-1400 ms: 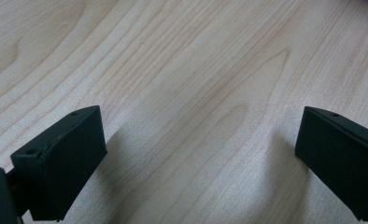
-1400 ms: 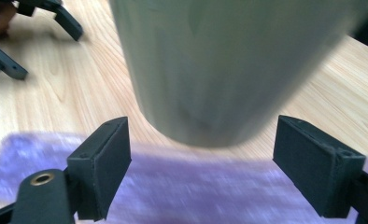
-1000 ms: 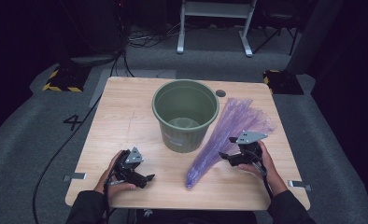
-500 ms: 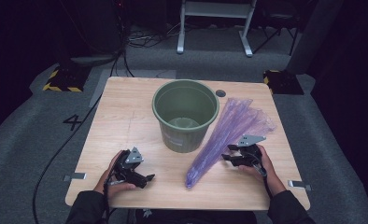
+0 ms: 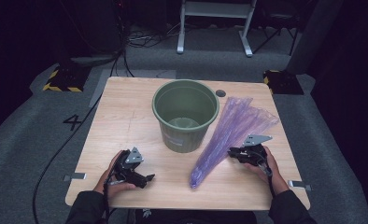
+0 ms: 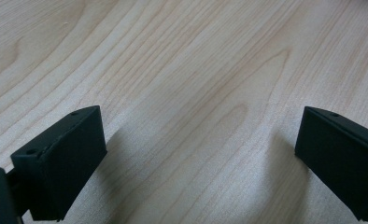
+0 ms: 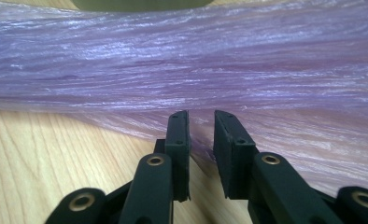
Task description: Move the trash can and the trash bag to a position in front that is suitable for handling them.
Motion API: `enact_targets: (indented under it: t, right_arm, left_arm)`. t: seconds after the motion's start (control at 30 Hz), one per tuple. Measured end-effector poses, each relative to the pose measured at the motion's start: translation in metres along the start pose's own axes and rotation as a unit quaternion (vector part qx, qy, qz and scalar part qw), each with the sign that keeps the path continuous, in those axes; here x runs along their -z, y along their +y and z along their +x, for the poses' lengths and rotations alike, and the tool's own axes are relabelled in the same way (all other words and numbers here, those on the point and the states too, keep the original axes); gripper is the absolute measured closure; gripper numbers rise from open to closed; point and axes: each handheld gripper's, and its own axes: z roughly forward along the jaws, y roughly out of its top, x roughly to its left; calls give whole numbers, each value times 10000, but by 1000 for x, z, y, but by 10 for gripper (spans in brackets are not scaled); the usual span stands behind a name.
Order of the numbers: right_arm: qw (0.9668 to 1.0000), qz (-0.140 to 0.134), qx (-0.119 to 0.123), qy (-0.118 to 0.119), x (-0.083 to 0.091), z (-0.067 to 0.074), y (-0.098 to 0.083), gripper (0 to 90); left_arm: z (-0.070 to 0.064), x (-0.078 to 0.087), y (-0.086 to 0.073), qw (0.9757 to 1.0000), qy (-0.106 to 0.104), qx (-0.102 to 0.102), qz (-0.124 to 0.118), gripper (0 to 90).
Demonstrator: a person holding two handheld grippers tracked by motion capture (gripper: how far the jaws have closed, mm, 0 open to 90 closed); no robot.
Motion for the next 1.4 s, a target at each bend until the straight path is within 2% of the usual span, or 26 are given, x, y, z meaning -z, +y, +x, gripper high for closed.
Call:
enact_targets:
  t: [0.1, 0.13, 0.17, 0.23, 0.3, 0.33, 0.37, 0.4, 0.43, 0.47, 0.5, 0.6, 0.67, 0.7, 0.77, 0.83, 0.9, 0.93, 1.17, 1.27, 1.4]
  right_arm:
    - [10000, 10, -57, -31, 3, -3, -3, 763]
    - [10000, -11, -84, -48, 5, -3, -3, 653]
    - [10000, -11, -84, -48, 5, -3, -3, 653]
    - [9998, -185, -93, 44, 7, 2, 2, 585]
    - [9994, -329, 21, 100, 9, 10, 10, 472]
    - [9991, -385, 115, 135, 10, 18, 17, 443]
    - [9991, -385, 115, 135, 10, 18, 17, 443]
    - [9986, -467, 239, 50, 11, 27, 23, 409]
    - [9986, -467, 239, 50, 11, 27, 23, 409]
    - [9978, -609, 273, 22, 12, 32, 28, 383]
    - [9978, -609, 273, 22, 12, 32, 28, 383]
    - [9959, -856, 277, -111, 13, 33, 34, 331]
    - [9958, -868, 277, -109, 12, 33, 34, 307]
    - [9963, -816, 254, 51, 8, 33, 34, 302]
    - [9968, -750, 269, 112, 5, 33, 33, 323]
    - [9971, -612, 355, 286, -1, 36, 31, 370]
    - [9974, -326, 519, 387, -11, 43, 29, 417]
    - [9973, -286, 532, 428, -14, 45, 29, 435]
    - [9969, -140, 421, 653, -26, 53, 29, 494]
    - [9971, -99, 426, 617, -29, 56, 30, 503]
    - [9969, -57, 446, 641, -36, 63, 33, 510]
  left_arm:
    - [0, 0, 0, 10000, 3, -11, 2, 14]
    - [0, 0, 0, 10000, 3, -11, 3, 14]
    - [0, 0, 0, 10000, 3, -11, 3, 14]
    - [0, 0, 0, 10000, 3, -11, 2, 14]
    - [0, 0, 0, 10000, -1, -1, 1, 14]
    - [0, 0, 0, 10000, 4, -12, 2, 14]
    - [0, 0, 0, 10000, 4, -12, 3, 14]
    - [0, 0, 0, 10000, 4, -11, 3, 14]
    - [0, 0, 0, 10000, 4, -11, 3, 14]
    - [0, 0, 0, 10000, 2, -8, 1, 14]
    - [0, 0, 0, 10000, 2, -8, 1, 14]
    - [0, 0, 0, 10000, 0, -2, 2, 14]
    - [0, 0, 0, 10000, 4, -9, 2, 14]
    - [0, 0, 0, 10000, 0, -1, 1, 14]
    - [0, 0, 0, 10000, 7, -4, 2, 14]
    - [0, 0, 0, 10000, 13, 0, -1, 14]
    - [-1, 0, 0, 10000, 34, 26, -6, 14]
    - [-1, 0, 0, 10000, 34, 26, -6, 13]
    - [-4, -1, 2, 9998, 135, 109, -2, 12]
    - [-6, -2, 3, 9998, 181, 121, -10, 13]
    - [-10, -2, 5, 9999, 120, 67, -46, 78]
